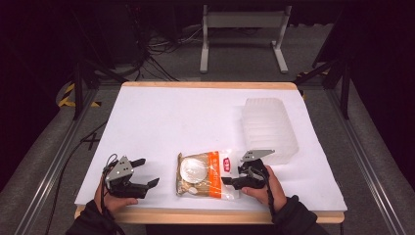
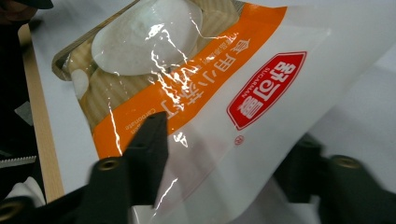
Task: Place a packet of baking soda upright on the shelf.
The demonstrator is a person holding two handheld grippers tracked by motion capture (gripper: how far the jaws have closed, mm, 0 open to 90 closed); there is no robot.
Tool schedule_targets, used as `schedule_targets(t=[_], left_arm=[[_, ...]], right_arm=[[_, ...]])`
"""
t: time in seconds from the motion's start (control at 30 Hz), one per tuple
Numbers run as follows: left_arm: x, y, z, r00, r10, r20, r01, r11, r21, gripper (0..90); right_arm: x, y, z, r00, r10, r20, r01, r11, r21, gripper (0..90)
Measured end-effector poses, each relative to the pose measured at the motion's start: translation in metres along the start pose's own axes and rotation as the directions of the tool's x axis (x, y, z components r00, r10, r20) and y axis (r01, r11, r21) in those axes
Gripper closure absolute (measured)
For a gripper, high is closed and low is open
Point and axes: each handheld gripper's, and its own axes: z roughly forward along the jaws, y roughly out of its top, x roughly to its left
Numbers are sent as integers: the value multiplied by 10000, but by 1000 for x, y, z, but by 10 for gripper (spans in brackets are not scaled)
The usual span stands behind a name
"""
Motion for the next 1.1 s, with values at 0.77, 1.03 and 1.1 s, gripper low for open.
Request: schedule_targets(t=[0.77,1.03,1.1], left_arm=[[-2,-1,-1,9994,-109,323,115,9998,-172,151],[-3,-4,-6,9996,-188,223,191,9997,-159,152],[-3,-5,-7,9997,-195,160,197,9997,-127,152]], right_arm=[[38,103,-32,9273,-3705,-532,3718,9281,187,900],[45,138,-53,8718,-4890,-276,4898,8700,572,900],[46,148,-60,8563,-5160,-214,5163,8543,603,900]])
